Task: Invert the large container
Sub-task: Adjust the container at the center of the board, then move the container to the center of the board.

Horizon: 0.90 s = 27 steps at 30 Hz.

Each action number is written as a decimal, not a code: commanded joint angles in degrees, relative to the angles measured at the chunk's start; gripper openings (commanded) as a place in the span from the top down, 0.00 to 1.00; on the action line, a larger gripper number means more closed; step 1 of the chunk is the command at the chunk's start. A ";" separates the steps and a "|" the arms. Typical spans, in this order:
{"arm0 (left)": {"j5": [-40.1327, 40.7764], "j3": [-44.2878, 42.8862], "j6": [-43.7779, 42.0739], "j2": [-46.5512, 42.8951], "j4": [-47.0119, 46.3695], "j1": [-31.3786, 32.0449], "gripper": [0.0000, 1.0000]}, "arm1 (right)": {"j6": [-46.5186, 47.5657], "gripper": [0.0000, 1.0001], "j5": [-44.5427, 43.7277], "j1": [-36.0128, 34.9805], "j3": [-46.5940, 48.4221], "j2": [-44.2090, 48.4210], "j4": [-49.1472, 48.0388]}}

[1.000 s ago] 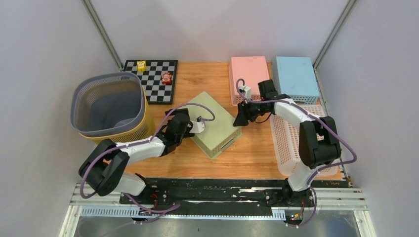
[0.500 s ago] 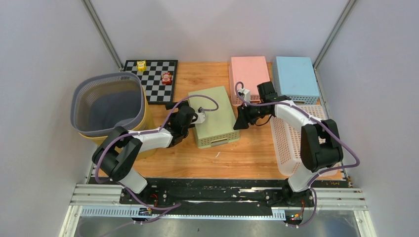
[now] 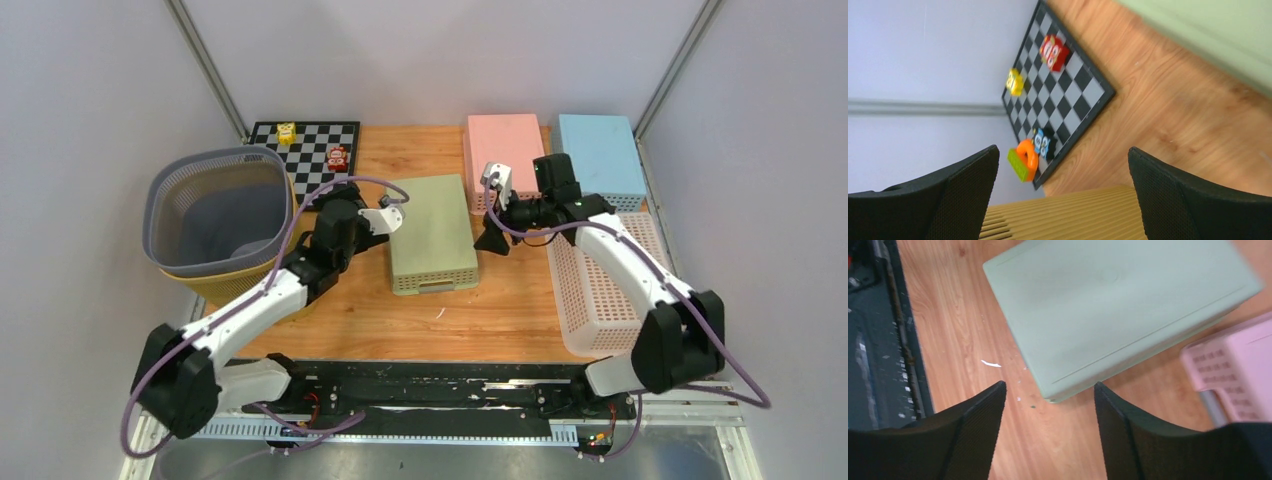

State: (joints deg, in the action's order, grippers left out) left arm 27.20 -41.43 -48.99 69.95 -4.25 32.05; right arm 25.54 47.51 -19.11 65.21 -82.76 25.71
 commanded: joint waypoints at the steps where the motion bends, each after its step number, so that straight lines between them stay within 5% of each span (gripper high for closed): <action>1: -19.41 -2.69 2.81 -10.55 15.61 -0.06 0.00 | 16.09 0.29 -1.19 -2.27 -2.49 7.14 1.04; 5: -36.68 -6.63 1.22 -19.34 31.21 -0.06 0.00 | 28.86 0.17 -5.38 -7.06 -8.17 12.72 -1.53; 8: -42.09 -9.78 2.53 -23.34 38.02 -0.06 0.00 | 33.46 0.14 -8.82 -11.45 -11.93 14.85 -5.02; 14: -41.73 -14.07 7.21 -27.87 43.08 -0.18 0.00 | 37.53 0.14 -16.80 -20.25 -16.36 12.52 -12.93; 27: -39.94 -7.47 4.59 -35.55 39.42 -4.10 0.00 | 40.08 0.14 -37.09 -34.22 -20.87 1.45 -29.14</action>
State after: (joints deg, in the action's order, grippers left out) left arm -11.86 -51.22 -44.56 35.77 36.97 29.39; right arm 64.73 18.06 -50.48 45.39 -79.22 3.20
